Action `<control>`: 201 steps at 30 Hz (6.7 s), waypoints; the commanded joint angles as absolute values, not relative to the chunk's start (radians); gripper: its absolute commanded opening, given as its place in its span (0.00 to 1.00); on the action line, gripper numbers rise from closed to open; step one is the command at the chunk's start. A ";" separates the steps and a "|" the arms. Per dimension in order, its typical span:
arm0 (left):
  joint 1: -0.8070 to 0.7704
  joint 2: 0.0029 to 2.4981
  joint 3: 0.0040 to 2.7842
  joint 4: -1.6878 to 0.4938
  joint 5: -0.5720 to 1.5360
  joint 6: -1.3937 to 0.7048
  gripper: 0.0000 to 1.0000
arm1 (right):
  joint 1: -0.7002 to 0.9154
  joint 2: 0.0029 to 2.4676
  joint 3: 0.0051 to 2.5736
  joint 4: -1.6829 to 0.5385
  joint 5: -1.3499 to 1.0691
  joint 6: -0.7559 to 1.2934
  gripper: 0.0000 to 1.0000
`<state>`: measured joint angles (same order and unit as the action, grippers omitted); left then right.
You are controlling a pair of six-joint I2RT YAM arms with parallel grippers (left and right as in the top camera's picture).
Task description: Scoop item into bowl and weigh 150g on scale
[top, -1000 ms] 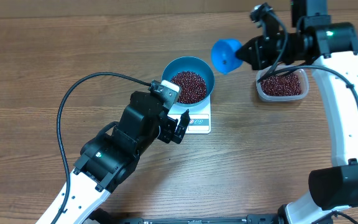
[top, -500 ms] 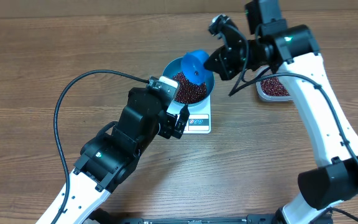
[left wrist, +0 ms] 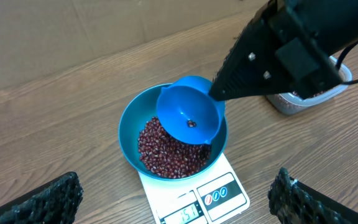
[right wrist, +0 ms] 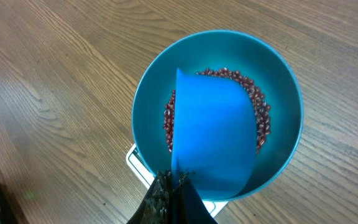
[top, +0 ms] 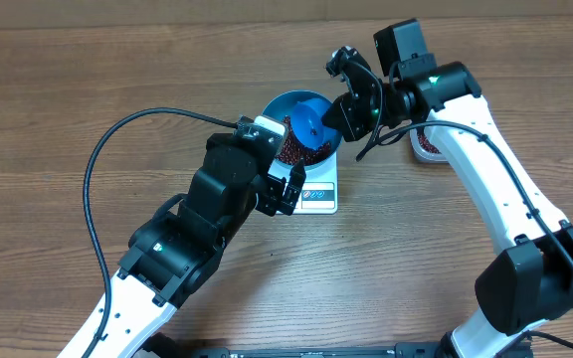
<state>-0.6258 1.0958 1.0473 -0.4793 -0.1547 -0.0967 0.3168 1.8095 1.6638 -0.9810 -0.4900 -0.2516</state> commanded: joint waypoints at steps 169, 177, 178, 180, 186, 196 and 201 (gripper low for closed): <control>-0.621 1.093 1.046 -0.482 -0.167 -0.074 1.00 | 0.451 1.832 1.750 -0.928 -0.157 -0.239 0.04; -0.621 1.093 1.046 -0.481 -0.167 -0.075 1.00 | 0.451 1.833 1.750 -0.952 -0.157 -0.239 0.04; -0.621 1.093 1.046 -0.482 -0.167 -0.074 1.00 | 0.451 1.833 1.750 -0.952 -0.157 -0.239 0.04; -0.621 1.093 1.046 -0.482 -0.167 -0.074 1.00 | 0.451 1.833 1.750 -0.952 -0.157 -0.239 0.04; -0.621 1.093 1.046 -0.482 -0.167 -0.074 0.99 | 0.451 1.832 1.750 -0.949 -0.157 -0.239 0.04; -0.621 1.093 1.046 -0.477 -0.165 -0.075 1.00 | 0.452 1.833 1.750 -0.957 -0.150 -0.242 0.04; -0.621 1.093 1.046 -0.477 -0.165 -0.075 0.99 | 0.451 1.833 1.750 -0.957 -0.149 -0.243 0.04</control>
<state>-0.6258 1.0958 1.0473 -0.4816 -0.1547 -0.0944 0.4469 1.8660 1.7187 -0.9810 -0.1547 -0.2401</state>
